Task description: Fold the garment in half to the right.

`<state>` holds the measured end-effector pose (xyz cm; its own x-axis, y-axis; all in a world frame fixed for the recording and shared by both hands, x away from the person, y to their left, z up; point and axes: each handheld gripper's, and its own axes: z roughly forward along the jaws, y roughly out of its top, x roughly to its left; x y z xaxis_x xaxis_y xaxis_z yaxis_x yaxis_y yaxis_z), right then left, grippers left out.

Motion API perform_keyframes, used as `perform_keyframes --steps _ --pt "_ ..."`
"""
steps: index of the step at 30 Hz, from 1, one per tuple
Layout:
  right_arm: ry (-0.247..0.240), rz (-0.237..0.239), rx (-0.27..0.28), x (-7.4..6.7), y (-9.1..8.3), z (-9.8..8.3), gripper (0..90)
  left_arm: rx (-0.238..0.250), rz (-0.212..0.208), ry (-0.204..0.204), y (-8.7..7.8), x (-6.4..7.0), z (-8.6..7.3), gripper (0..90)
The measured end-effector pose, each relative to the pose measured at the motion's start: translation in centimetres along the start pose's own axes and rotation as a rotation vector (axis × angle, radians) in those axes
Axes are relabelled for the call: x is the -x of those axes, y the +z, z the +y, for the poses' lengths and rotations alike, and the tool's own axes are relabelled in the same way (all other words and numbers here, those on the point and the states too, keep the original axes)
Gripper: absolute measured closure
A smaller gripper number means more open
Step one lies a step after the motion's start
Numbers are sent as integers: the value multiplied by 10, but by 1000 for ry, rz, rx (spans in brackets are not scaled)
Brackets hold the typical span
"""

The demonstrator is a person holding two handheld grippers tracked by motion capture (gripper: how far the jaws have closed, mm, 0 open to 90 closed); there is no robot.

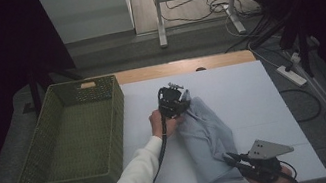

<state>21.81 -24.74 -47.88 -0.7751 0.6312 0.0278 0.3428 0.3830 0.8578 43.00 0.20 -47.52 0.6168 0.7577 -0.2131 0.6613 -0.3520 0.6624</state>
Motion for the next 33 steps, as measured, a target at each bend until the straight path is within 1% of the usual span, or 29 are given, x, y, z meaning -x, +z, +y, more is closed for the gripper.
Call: perform_keyframes --steps 7,11,18,33 --pt "14 -7 -24 4 -2 -4 809 -13 2 15 6 4 1 840" --pt "29 -4 -50 7 0 -6 808 -17 2 9 10 5 0 839" --pt "26 3 -84 7 3 -8 807 -24 2 13 15 7 0 837" --pt "61 -1 -138 14 5 -13 803 -30 -2 23 20 9 -1 831"
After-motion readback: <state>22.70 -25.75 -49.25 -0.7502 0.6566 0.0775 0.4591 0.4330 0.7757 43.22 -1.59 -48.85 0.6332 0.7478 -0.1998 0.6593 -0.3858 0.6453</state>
